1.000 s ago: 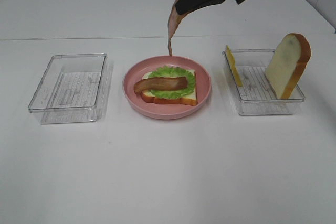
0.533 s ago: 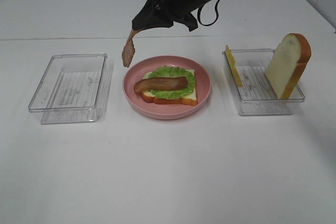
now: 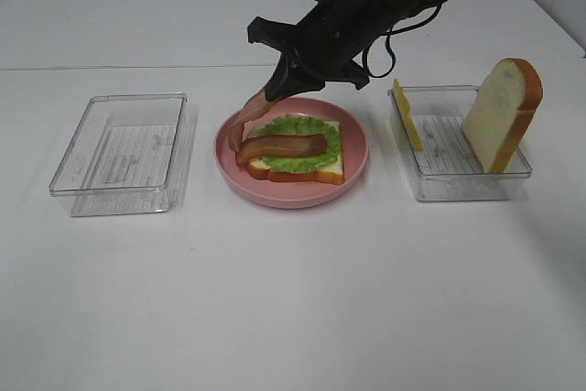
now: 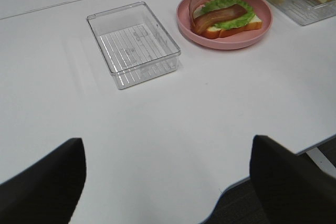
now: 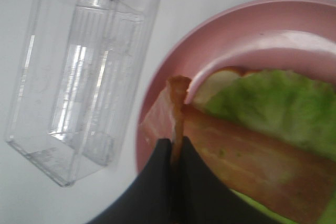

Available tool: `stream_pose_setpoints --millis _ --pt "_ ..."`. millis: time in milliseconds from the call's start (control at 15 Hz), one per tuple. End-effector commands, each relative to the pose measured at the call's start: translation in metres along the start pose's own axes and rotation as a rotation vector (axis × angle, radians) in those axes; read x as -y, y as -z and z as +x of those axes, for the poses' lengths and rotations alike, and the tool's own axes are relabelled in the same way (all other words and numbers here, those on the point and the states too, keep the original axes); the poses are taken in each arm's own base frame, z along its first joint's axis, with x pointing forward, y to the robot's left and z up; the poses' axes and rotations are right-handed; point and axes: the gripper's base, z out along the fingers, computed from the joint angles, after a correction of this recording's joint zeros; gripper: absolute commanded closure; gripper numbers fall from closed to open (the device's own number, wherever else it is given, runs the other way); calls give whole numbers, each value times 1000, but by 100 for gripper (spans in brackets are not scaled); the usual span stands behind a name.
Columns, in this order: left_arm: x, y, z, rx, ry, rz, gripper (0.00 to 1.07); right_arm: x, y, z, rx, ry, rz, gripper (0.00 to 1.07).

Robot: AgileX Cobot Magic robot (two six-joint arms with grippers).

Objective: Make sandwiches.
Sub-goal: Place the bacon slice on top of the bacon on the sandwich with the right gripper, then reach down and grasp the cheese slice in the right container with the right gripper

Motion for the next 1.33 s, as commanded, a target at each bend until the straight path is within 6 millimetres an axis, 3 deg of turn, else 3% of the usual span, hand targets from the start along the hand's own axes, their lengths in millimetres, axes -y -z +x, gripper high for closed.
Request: stream_pose_setpoints --millis 67,400,600,800,867,1000,1333 --pt "0 2 2 25 2 -1 26 7 6 0 -8 12 117 107" --pt "0 2 2 25 2 -1 26 21 9 2 -38 38 273 107" --pt "0 2 2 25 2 -1 26 27 11 3 -57 72 338 85" --pt "0 2 2 25 2 -1 26 26 11 3 -56 69 336 44" --pt "0 2 2 25 2 -1 26 25 13 3 -58 71 337 38" --pt "0 2 2 25 2 -1 26 19 24 2 -48 89 344 37" --pt "0 2 2 25 1 -1 26 -1 78 -4 38 123 449 37"
